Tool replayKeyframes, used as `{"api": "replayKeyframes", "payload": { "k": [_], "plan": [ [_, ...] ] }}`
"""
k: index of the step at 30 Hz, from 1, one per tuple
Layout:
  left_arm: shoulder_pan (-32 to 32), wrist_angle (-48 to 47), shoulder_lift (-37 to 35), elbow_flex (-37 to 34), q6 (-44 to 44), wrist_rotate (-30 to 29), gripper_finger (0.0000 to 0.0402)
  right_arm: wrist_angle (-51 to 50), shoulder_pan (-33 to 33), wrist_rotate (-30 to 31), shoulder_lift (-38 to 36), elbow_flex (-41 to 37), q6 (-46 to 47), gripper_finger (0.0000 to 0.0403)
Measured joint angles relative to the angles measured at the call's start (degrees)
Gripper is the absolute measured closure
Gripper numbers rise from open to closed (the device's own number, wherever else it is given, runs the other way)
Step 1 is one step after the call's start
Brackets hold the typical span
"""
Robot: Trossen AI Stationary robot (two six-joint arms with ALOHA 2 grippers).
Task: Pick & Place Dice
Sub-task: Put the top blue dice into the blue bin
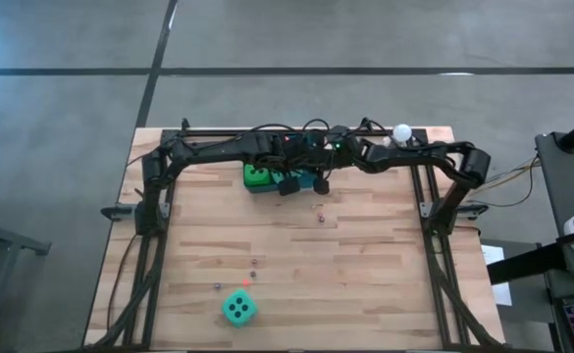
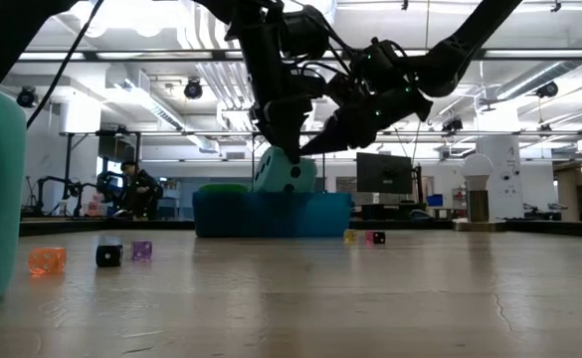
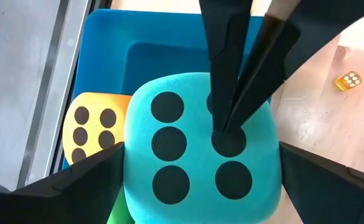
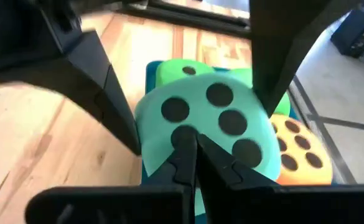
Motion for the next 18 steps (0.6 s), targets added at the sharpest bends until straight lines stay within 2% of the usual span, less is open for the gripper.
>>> {"api": "replayKeyframes", "payload": {
  "k": [5,12,18],
  "plan": [
    [0.07,0.14,0.00,0.00,-0.19,-0.06,0.0005,-0.19,-0.02,0.06,1.26,0.04,0.29,0.0394],
    [0.11,0.45,0.00,-0.02,-0.19,-0.39,0.0004,-0.98,-0.49,3.26,1.37,0.04,0.59,0.0394],
    [0.06,0.91,-0.24,-0.02,-0.13,0.33,0.0006,2.25,-0.33,0.06,1.12,0.04,0.42,0.0394]
  ]
}}
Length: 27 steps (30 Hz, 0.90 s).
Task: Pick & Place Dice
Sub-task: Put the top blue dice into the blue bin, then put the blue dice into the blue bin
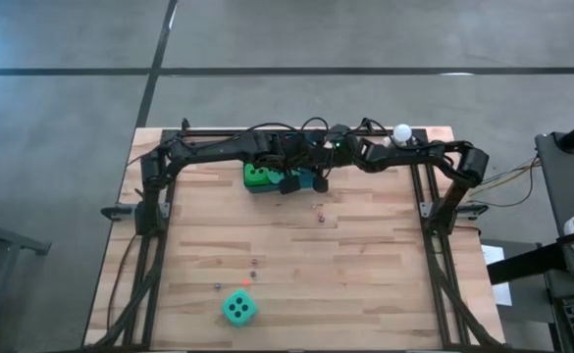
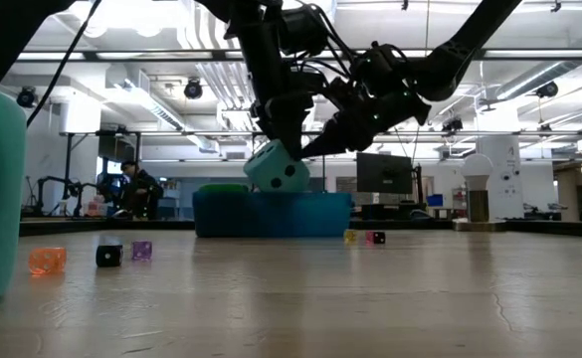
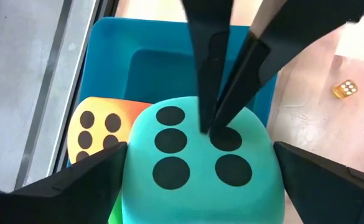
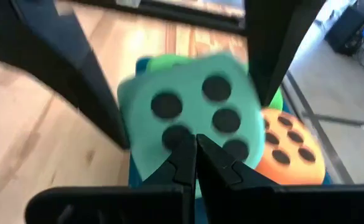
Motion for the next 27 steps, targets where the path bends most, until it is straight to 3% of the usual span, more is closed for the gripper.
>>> {"api": "replayKeyframes", "payload": {
  "k": [22,27],
  "plan": [
    [0.01,2.04,-0.44,-0.09,0.31,0.56,0.0005,0.59,0.07,-3.10,0.69,0.27,-1.62,0.0394],
    [-0.14,3.36,-1.54,0.04,0.60,0.77,0.0008,-1.51,-0.08,-0.28,1.26,0.07,-0.16,0.0394]
  ]
}}
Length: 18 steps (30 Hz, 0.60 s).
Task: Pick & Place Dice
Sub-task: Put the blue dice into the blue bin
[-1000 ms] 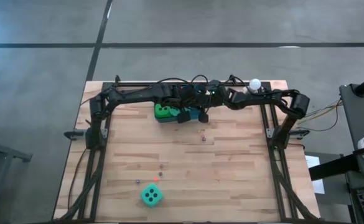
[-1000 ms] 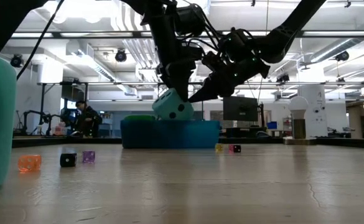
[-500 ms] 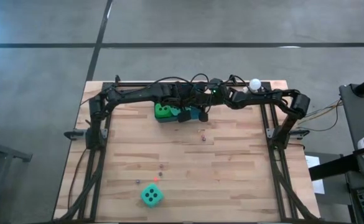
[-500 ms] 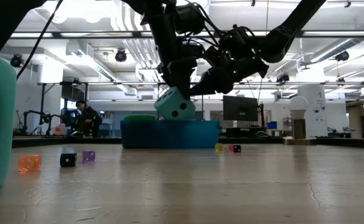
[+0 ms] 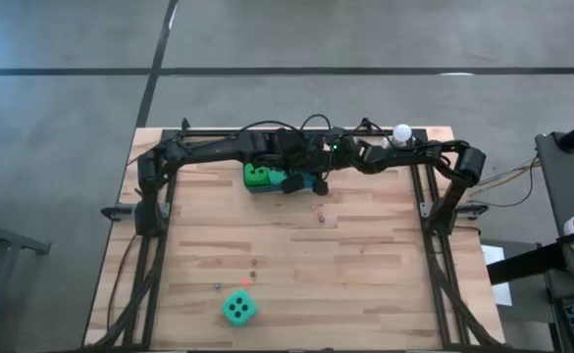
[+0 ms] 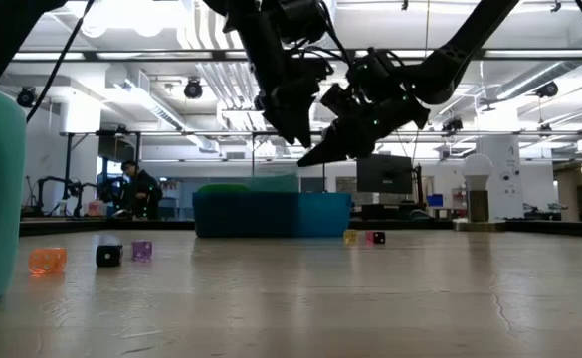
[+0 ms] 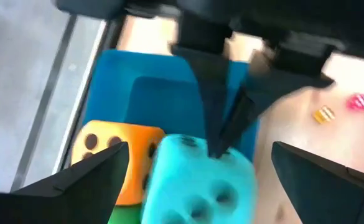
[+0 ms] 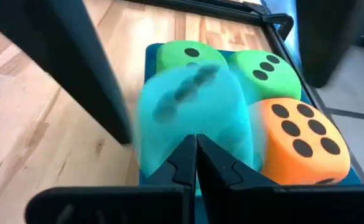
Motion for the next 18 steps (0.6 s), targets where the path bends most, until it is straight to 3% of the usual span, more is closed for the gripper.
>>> {"api": "replayKeyframes", "payload": {
  "k": [11,18],
  "plan": [
    [0.04,-0.63,-0.59,-0.09,0.80,-0.18,0.0010,-0.73,-0.03,0.61,-1.09,0.00,-0.03,0.0394],
    [0.08,-2.69,-4.64,-0.09,0.62,-0.38,0.0014,-10.15,0.07,0.44,-7.17,-0.13,-1.79,0.0394]
  ]
}}
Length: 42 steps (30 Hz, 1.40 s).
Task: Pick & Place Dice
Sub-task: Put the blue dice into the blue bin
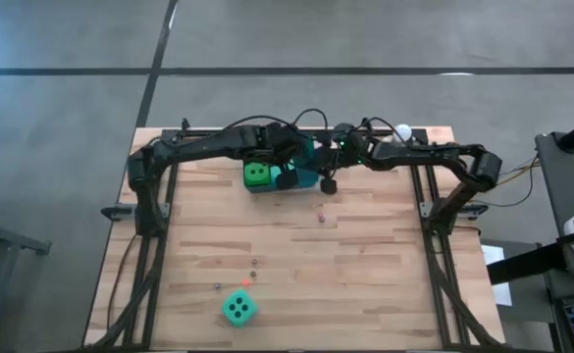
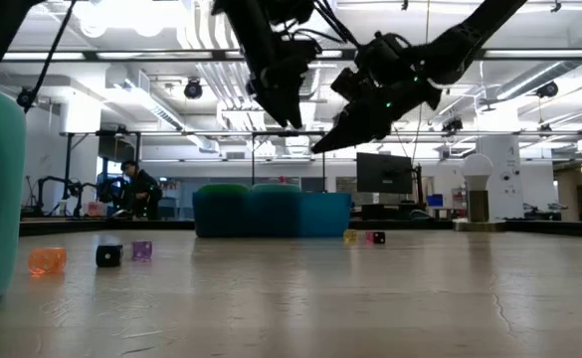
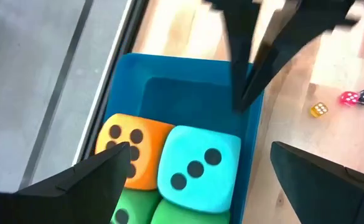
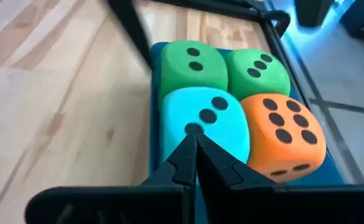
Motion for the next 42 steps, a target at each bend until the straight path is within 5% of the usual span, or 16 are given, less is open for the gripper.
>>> {"api": "replayKeyframes", "payload": {
  "k": [10,23,33,42],
  "plan": [
    [-0.57,-6.39,-6.79,-0.07,-7.41,-0.02,0.0014,-18.96,2.07,0.36,-14.72,-0.83,-0.73,0.0394],
    [-7.18,-11.87,-10.87,-0.15,-9.10,-0.05,0.0011,-31.70,11.06,14.84,-31.99,-2.95,10.66,0.0394],
    [-14.31,-18.81,-12.50,-0.15,-16.50,-0.24,0.0014,-38.41,23.93,26.62,-37.83,-3.87,27.88,0.0394],
    [-20.73,-27.04,-14.21,-0.17,-22.16,-0.75,0.0014,-41.01,33.54,29.77,-37.11,-3.87,39.83,0.0394]
  ]
}}
